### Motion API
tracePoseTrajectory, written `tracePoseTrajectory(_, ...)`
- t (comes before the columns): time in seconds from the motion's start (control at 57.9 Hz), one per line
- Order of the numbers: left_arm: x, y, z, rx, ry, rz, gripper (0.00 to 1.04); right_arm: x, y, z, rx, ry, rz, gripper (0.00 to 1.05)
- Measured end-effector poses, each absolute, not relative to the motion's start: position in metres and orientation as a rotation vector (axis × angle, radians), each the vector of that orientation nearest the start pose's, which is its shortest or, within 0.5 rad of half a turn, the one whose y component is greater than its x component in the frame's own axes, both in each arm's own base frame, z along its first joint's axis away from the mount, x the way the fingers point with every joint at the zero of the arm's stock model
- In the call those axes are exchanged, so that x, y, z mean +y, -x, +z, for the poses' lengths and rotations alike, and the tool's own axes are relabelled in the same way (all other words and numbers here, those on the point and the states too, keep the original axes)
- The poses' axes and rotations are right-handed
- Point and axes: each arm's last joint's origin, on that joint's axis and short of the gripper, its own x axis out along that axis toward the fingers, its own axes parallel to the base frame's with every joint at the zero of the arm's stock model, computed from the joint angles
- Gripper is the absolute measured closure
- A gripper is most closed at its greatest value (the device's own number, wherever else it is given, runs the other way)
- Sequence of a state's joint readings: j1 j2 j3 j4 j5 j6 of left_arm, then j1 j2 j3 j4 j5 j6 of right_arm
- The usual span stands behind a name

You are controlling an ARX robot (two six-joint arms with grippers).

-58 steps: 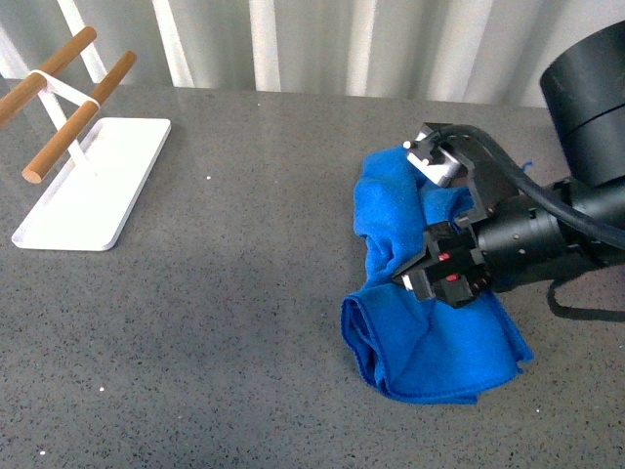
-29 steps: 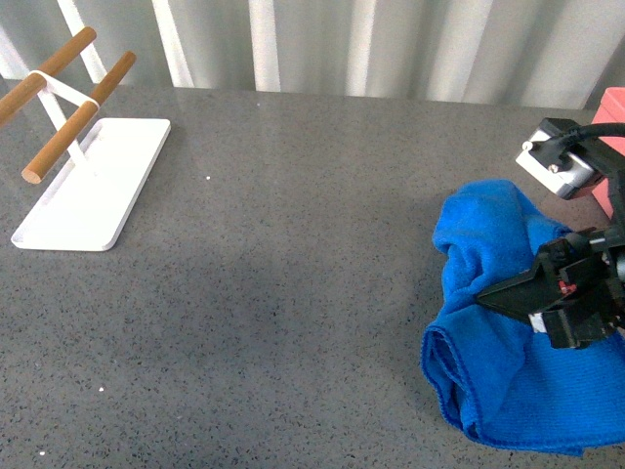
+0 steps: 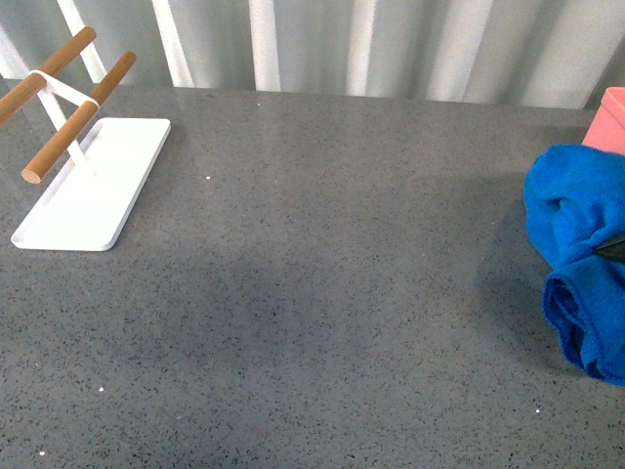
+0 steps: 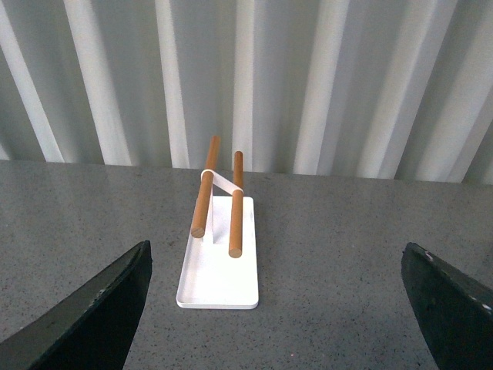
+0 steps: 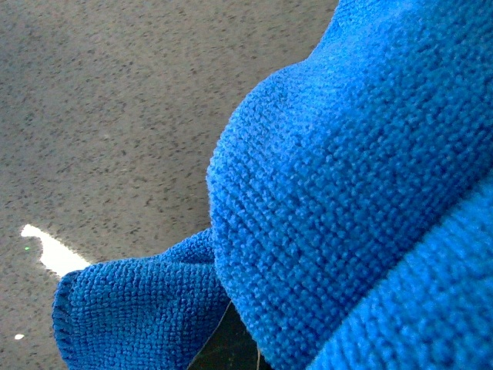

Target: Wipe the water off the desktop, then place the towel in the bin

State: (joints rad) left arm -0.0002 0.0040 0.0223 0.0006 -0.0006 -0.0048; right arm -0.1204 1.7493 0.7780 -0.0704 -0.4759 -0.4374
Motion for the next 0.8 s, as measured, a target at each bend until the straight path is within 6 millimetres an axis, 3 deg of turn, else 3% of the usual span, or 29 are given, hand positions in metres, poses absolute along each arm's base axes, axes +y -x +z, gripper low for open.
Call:
tracePoseTrajectory(0.259,0.0,-0.097,0.171,-0.019,0.005,0.0,0.07,-0.026,-0.331,0.147,0.814,0.137,0.505,1.0)
tracePoseTrajectory(0.415,0.0,-0.097,0.171,-0.019,0.005,0.0,0.07,-0.026,-0.356,0.199,0.689,0.181,0.483,1.0)
tracePoseTrajectory(0.57,0.0,-0.097,0.171,-0.019,0.005,0.0,0.07,-0.044,-0.369,0.265,0.541,0.216,0.418,1.0)
tracePoseTrajectory(0.674,0.0,-0.097,0.171,-0.019,0.005,0.0,0.07,-0.06,-0.368,0.298,0.472,0.226,0.372,1.0)
tracePoseTrajectory(0.795,0.0,-0.097,0.171,-0.019,0.005,0.0,0.07,-0.087,-0.356,0.323,0.431,0.22,0.306,1.0)
